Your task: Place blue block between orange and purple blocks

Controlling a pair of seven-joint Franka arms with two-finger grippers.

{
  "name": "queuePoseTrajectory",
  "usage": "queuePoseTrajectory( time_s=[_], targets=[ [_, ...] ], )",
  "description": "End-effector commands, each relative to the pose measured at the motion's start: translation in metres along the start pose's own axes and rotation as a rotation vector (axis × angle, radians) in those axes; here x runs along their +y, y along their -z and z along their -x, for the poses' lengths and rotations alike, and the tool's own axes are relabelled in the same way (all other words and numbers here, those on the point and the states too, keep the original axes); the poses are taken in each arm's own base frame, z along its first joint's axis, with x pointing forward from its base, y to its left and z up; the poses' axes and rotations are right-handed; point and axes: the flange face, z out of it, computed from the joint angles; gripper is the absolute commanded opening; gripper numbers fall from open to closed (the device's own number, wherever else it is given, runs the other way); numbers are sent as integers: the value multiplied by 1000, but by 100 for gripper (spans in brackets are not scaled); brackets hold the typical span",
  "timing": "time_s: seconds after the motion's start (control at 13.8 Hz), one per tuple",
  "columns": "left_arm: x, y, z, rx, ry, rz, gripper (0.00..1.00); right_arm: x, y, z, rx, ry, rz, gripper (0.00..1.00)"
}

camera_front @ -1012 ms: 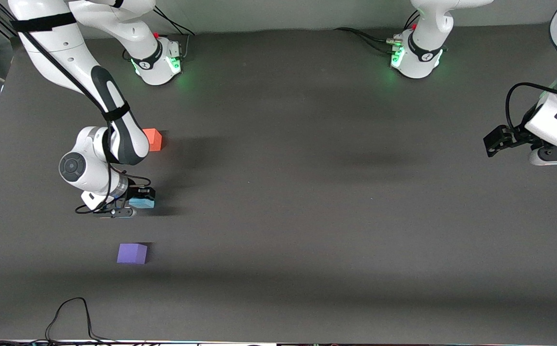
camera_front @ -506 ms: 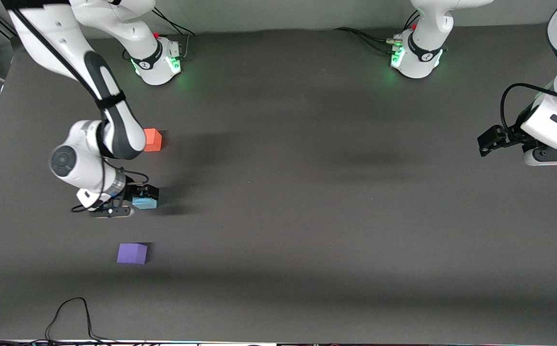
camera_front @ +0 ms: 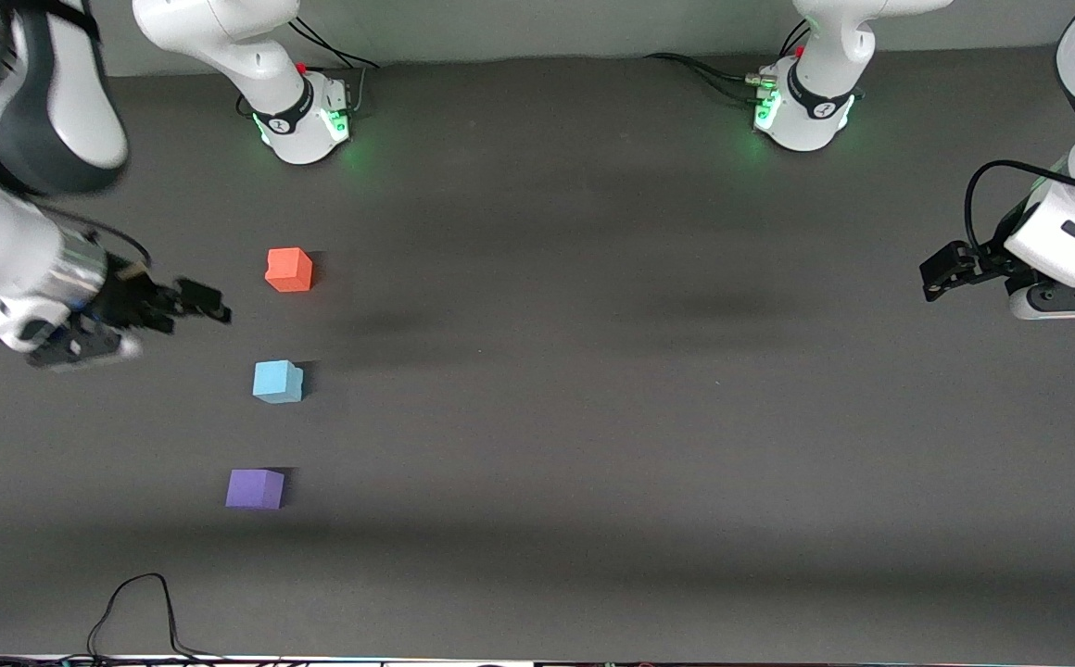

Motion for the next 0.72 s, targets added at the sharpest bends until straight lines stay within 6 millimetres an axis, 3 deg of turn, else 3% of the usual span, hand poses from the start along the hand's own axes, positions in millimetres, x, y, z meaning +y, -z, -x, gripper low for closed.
queuePoseTrajectory(
  time_s=[0.0, 0.14, 0.22, 0.29, 0.43, 0.65],
  targets=[
    [2, 10, 2, 14, 0, 15, 100, -8, 50, 42, 31, 50, -10, 100],
    [4, 9, 3, 4, -5, 15, 100, -18, 81, 63, 78, 84, 73, 100],
    [5, 10, 3, 5, -6, 15, 100, -29, 87, 67, 93, 74, 112, 100],
    [5, 10, 3, 7, -8, 15, 100, -22, 90, 70, 101, 37, 135, 100],
    [5, 14, 1, 13, -9, 14, 100, -45, 86, 71, 100, 58, 178, 100],
    [5, 20, -1, 19, -19, 14, 100, -51, 80, 69, 97, 70, 177, 100]
  ],
)
